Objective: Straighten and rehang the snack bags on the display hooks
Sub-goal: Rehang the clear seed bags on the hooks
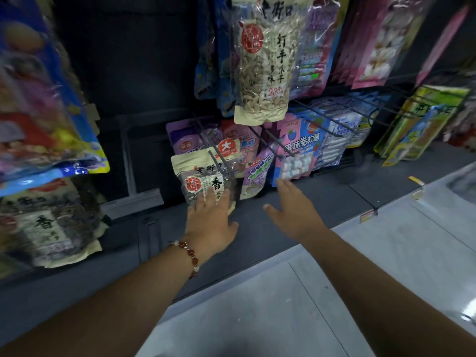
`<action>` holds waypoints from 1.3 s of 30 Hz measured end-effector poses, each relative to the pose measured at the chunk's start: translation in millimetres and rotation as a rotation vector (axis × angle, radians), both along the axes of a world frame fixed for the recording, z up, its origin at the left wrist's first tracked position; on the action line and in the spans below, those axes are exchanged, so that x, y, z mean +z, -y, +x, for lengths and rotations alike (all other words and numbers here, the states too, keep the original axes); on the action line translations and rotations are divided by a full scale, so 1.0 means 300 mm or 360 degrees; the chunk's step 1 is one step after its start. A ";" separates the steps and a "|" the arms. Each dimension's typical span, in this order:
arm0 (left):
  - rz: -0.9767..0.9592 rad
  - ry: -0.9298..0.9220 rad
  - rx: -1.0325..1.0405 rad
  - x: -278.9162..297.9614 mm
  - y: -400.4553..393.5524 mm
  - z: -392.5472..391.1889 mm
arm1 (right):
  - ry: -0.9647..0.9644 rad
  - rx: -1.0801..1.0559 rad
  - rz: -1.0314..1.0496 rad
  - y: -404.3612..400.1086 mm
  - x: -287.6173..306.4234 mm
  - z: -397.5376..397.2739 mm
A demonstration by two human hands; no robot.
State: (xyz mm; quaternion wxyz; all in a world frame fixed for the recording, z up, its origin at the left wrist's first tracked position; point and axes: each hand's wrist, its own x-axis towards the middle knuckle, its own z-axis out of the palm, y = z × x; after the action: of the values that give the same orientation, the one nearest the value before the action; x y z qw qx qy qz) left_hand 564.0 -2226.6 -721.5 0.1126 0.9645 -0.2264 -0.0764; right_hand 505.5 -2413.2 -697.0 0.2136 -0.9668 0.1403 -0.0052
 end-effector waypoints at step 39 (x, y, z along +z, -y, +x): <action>0.0017 0.0578 0.0348 0.176 -0.042 0.197 | 0.0449 0.0308 -0.0206 -0.168 0.043 0.375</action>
State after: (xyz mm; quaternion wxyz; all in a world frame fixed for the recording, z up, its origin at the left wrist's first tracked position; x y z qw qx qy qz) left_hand 622.9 -2213.9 -668.7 0.0725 0.9818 -0.1364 0.1104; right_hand 618.1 -2362.9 -684.0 0.1680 -0.9772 0.0148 -0.1291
